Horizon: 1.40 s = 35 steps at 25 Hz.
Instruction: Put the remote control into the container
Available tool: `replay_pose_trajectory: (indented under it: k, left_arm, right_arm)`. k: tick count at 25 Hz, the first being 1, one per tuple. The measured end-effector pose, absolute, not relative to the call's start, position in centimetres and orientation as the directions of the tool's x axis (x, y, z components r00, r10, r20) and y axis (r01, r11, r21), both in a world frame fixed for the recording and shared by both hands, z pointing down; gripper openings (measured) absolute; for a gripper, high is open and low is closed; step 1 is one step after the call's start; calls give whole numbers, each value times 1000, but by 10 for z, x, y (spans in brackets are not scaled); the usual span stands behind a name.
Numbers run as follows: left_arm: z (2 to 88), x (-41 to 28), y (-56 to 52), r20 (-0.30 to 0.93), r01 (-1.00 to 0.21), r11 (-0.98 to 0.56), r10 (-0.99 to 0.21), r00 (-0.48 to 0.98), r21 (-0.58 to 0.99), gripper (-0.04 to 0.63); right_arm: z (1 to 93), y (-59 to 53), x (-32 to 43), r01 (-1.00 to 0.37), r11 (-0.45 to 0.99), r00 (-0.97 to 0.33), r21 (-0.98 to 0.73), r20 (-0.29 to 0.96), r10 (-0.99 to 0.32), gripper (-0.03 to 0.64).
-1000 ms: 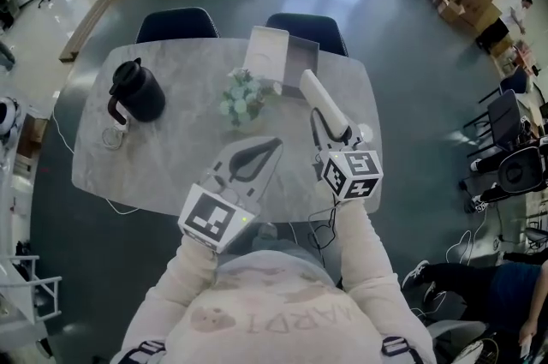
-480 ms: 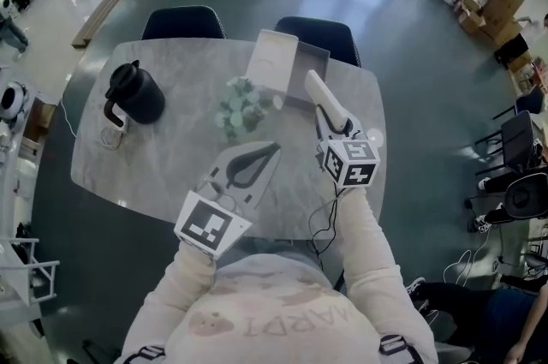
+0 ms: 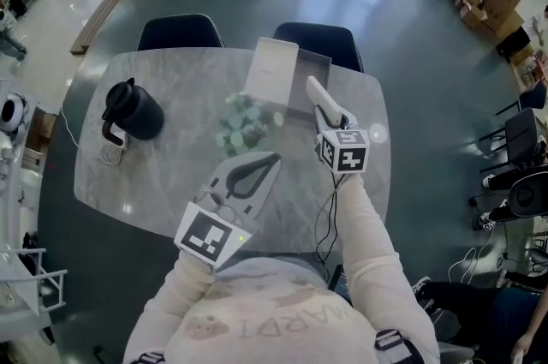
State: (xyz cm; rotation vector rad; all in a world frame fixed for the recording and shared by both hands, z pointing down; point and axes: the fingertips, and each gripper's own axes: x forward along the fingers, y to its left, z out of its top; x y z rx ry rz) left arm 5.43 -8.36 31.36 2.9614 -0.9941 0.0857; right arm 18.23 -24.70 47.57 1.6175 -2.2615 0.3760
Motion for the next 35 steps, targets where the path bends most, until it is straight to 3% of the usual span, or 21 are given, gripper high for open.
replay_pose_trajectory:
  k: [18, 35]
  left_arm:
    - [330, 38, -114, 105, -591, -806, -586, 804, 25, 12]
    - [350, 26, -140, 143, -581, -814, -574, 806, 4, 12]
  right_arm:
    - [538, -337, 183, -935, 332, -202, 121, 587, -784, 93]
    - [587, -381, 188, -803, 420, -36, 424, 668, -744, 92]
